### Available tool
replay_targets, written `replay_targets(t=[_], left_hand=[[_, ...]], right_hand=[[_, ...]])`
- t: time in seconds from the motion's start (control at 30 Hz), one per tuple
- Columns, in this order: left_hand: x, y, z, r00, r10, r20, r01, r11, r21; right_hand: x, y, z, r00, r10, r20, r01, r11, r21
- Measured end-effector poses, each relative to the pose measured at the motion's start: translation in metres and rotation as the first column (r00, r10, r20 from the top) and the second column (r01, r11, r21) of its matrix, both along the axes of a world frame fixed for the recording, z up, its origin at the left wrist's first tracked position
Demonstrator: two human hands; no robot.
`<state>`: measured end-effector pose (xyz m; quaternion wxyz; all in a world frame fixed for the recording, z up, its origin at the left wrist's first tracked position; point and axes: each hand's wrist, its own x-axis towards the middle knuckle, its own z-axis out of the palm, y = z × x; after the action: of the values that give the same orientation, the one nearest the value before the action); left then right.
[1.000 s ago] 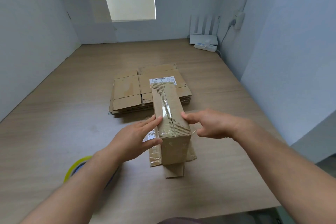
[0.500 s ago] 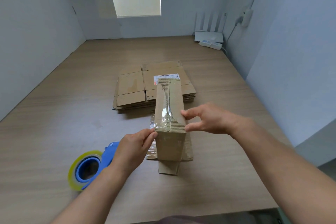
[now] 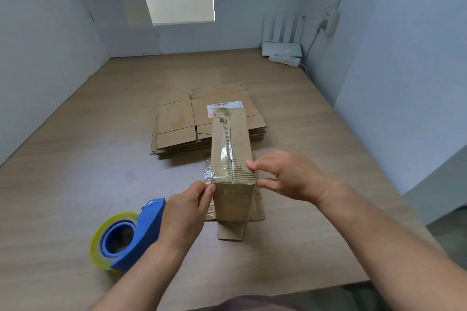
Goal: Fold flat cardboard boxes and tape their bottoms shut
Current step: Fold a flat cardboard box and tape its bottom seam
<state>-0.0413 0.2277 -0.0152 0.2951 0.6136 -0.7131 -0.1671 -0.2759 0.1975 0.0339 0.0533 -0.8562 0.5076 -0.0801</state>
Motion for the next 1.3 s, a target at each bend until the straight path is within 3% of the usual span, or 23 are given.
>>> replay_targets(t=[0.2,0.33,0.53,0.67,0.83,0.9,1.13,1.23,1.3], left_hand=[[-0.004,0.005,0.000,1.000,0.007,-0.029,-0.007,1.000,0.017],[-0.007,0.008,0.000,0.999,0.003,-0.041,-0.002,1.000,0.026],[-0.006,0.017,0.000,0.996,-0.052,-0.075,0.058,0.995,0.083],[0.022,-0.013,0.013,0.962,-0.252,0.106,0.243,0.966,0.088],[0.026,-0.046,0.036,0.809,-0.431,0.399,0.444,0.894,0.067],[0.024,-0.052,0.038,0.765,-0.459,0.452,0.488,0.871,0.059],[0.023,-0.051,0.023,0.793,-0.467,0.391,0.509,0.861,-0.004],[0.020,-0.050,0.014,0.837,-0.462,0.292,0.499,0.865,-0.062],[0.022,-0.051,0.005,0.879,-0.450,0.158,0.457,0.889,-0.011]], right_hand=[[0.010,0.007,-0.003,0.999,0.022,-0.045,-0.022,1.000,-0.015],[0.019,0.012,-0.006,0.999,0.016,-0.041,-0.020,0.993,-0.116],[0.023,0.018,-0.010,0.999,-0.001,0.046,0.009,0.983,-0.186],[0.023,0.015,-0.011,0.998,-0.009,0.065,0.019,0.986,-0.165],[0.021,0.012,-0.010,0.997,0.012,0.077,0.002,0.986,-0.169],[0.018,0.012,-0.012,0.998,0.007,0.066,0.006,0.981,-0.194],[0.021,0.014,-0.017,0.992,-0.060,0.109,0.081,0.977,-0.199],[0.022,0.017,-0.025,0.976,-0.025,0.218,0.069,0.978,-0.197],[0.023,0.016,-0.031,0.949,-0.047,0.313,0.089,0.989,-0.121]])
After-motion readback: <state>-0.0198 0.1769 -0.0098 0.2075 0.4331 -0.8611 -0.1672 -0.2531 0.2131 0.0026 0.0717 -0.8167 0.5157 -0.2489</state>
